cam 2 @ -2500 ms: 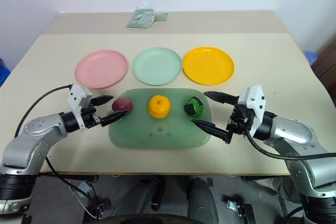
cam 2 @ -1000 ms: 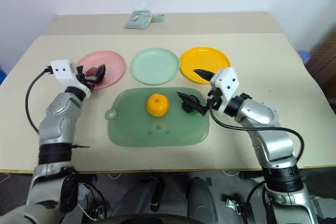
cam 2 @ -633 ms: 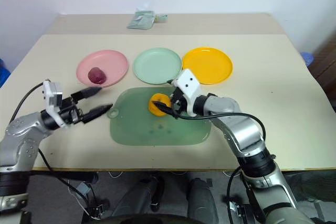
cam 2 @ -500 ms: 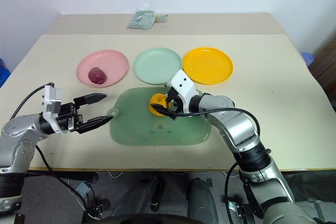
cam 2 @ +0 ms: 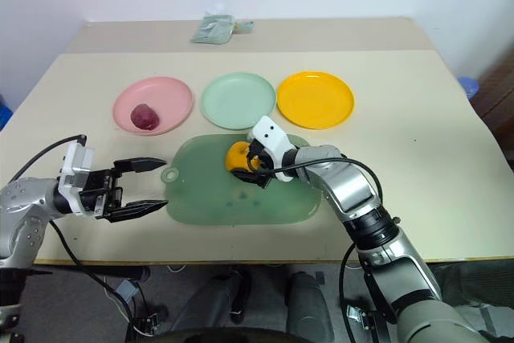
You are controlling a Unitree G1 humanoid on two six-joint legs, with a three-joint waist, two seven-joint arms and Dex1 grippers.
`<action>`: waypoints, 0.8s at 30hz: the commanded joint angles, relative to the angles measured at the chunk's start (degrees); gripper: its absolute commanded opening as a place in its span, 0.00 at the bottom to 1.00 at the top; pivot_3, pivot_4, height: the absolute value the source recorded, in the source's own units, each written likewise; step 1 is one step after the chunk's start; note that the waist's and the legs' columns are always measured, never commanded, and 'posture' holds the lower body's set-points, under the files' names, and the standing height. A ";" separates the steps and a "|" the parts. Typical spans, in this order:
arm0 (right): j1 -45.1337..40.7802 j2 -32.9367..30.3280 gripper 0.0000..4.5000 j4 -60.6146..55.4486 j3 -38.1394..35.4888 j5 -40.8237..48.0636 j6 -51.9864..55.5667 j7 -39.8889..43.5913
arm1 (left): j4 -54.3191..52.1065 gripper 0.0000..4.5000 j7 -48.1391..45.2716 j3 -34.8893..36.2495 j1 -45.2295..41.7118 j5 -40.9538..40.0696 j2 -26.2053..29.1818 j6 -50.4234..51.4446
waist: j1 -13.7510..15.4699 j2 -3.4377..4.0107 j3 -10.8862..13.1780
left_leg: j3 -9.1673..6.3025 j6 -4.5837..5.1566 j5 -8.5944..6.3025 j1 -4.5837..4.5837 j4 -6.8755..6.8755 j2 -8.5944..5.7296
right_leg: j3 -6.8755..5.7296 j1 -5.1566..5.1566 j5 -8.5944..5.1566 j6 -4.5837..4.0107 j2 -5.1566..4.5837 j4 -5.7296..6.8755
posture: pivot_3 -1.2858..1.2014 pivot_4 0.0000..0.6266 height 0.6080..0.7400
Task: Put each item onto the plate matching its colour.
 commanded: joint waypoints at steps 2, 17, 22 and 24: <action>-2.13 2.07 0.74 0.34 -1.23 -0.66 -1.88 -0.05 | -2.22 1.00 1.81 1.46 0.82 -0.28 -0.28 -0.83 | -0.05 0.00 0.00 | 0.00 -0.01 0.00 0.00 0.00 0.00 | 0.00 -0.01 0.00 0.00 0.01 0.01 | 0.52 0.24 1.00; -19.09 2.79 0.72 19.09 -17.59 -1.95 -10.99 -8.66 | -9.12 1.00 24.75 -2.74 0.47 4.67 -10.92 2.29 | 0.20 -0.02 -0.01 | 0.02 -0.10 0.05 0.00 0.02 0.00 | 0.05 -0.04 0.09 -0.07 0.05 0.03 | 0.52 0.24 1.00; -26.20 2.53 0.72 43.01 -19.83 -5.83 -26.90 -9.74 | -10.66 1.00 29.05 -2.95 -0.70 5.75 -11.32 3.97 | -0.12 -0.01 -0.01 | 0.02 -0.26 0.20 0.00 -0.02 0.01 | 0.07 -0.02 0.11 -0.11 0.09 0.04 | 0.52 0.24 1.00; -28.46 2.89 0.72 52.71 -20.38 -7.07 -33.65 -10.18 | -11.13 1.00 29.86 -2.72 -0.62 5.73 -11.32 4.19 | -0.61 -0.01 0.00 | 0.06 -0.37 0.28 0.00 -0.07 0.00 | 0.11 0.16 0.11 -0.12 0.08 0.04 | 0.52 0.24 1.00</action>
